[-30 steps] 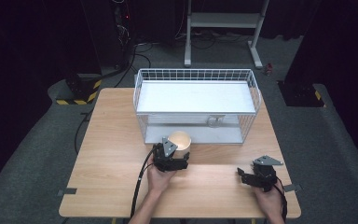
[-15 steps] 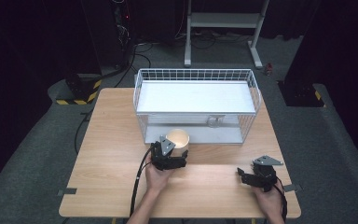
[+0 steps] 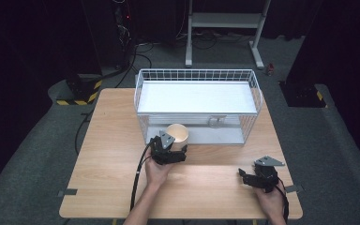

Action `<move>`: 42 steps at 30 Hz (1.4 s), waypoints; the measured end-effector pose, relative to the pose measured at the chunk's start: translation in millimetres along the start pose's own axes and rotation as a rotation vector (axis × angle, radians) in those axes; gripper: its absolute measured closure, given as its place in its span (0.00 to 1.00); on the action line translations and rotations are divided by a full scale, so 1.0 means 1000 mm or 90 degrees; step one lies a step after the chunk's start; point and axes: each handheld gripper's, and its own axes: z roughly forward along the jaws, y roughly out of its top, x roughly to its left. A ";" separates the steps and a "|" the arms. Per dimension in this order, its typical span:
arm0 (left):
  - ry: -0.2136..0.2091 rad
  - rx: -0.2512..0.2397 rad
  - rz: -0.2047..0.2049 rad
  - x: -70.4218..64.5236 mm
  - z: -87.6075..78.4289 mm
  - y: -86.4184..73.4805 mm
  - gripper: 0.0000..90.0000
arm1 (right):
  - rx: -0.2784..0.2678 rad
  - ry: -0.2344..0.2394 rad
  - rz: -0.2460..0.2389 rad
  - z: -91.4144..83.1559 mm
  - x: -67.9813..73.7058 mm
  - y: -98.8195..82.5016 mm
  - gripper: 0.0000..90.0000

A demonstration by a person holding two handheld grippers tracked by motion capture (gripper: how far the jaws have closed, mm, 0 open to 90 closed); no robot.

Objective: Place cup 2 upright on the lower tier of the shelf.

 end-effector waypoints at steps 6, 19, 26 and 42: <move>0.010 0.009 0.003 0.003 0.008 0.007 0.10 | 0.000 0.000 0.000 0.000 0.000 0.000 0.28; 0.019 0.019 -0.003 0.006 0.021 0.003 0.10 | 0.000 0.000 0.000 0.000 0.000 0.000 0.28; 0.019 0.031 -0.003 0.010 0.025 0.001 0.10 | 0.000 0.000 0.000 0.000 0.000 0.000 0.28; 0.013 0.045 -0.004 0.016 0.035 0.007 0.10 | 0.000 0.000 0.000 0.000 0.000 0.000 0.28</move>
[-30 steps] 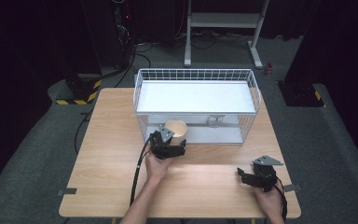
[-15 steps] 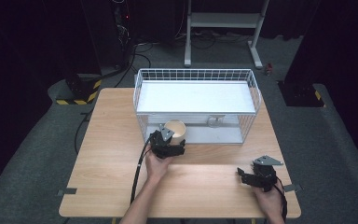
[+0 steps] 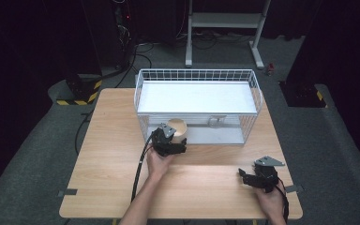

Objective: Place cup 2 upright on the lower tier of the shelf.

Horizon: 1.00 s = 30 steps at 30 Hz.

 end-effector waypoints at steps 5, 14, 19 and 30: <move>0.002 0.000 0.001 0.001 0.004 0.001 0.10 | 0.000 0.000 0.000 0.000 0.000 0.000 0.28; 0.009 0.028 0.015 0.003 0.006 0.008 0.09 | 0.000 0.000 0.000 0.000 0.000 0.000 0.28; 0.012 0.029 0.004 0.001 0.006 0.008 0.08 | 0.000 0.000 0.000 0.000 0.000 0.000 0.28; 0.019 0.021 0.010 0.000 -0.008 0.008 0.10 | 0.000 0.000 0.000 0.000 0.000 0.000 0.28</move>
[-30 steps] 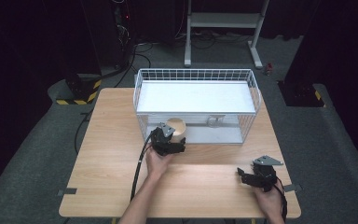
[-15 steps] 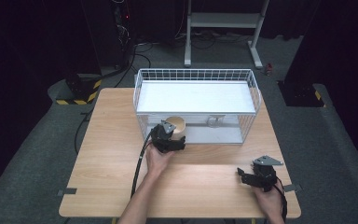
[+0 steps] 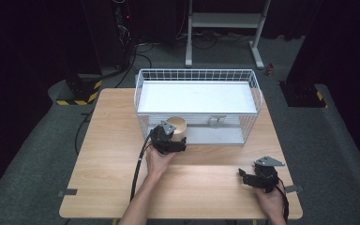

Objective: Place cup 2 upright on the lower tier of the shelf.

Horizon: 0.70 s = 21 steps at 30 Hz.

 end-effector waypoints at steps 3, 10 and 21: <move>-0.009 0.001 -0.008 0.002 -0.001 -0.004 0.13 | 0.000 0.000 0.000 0.000 0.000 0.000 0.28; 0.002 0.012 0.002 -0.001 -0.003 -0.011 0.18 | 0.000 0.000 0.000 0.000 0.000 0.000 0.28; 0.023 0.016 0.001 -0.003 -0.003 -0.013 0.28 | 0.000 0.000 0.000 0.000 0.000 0.000 0.28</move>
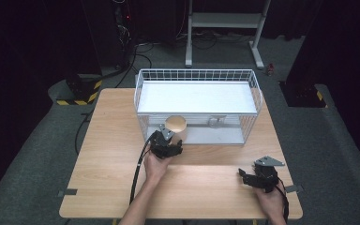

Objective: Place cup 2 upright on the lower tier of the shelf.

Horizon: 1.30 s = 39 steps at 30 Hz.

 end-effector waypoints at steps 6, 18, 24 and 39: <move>0.002 0.007 -0.001 0.002 0.004 0.002 0.36 | 0.000 0.000 0.000 0.000 0.000 0.000 0.28; 0.021 0.022 0.002 0.003 0.015 0.009 0.54 | 0.000 0.000 -0.001 0.000 0.000 0.000 0.28; 0.025 0.025 -0.009 0.006 0.019 0.014 0.63 | 0.001 0.004 -0.002 0.000 0.001 0.000 0.28; 0.060 0.059 -0.014 0.009 0.033 0.014 0.77 | 0.001 0.004 -0.002 0.000 0.001 0.000 0.28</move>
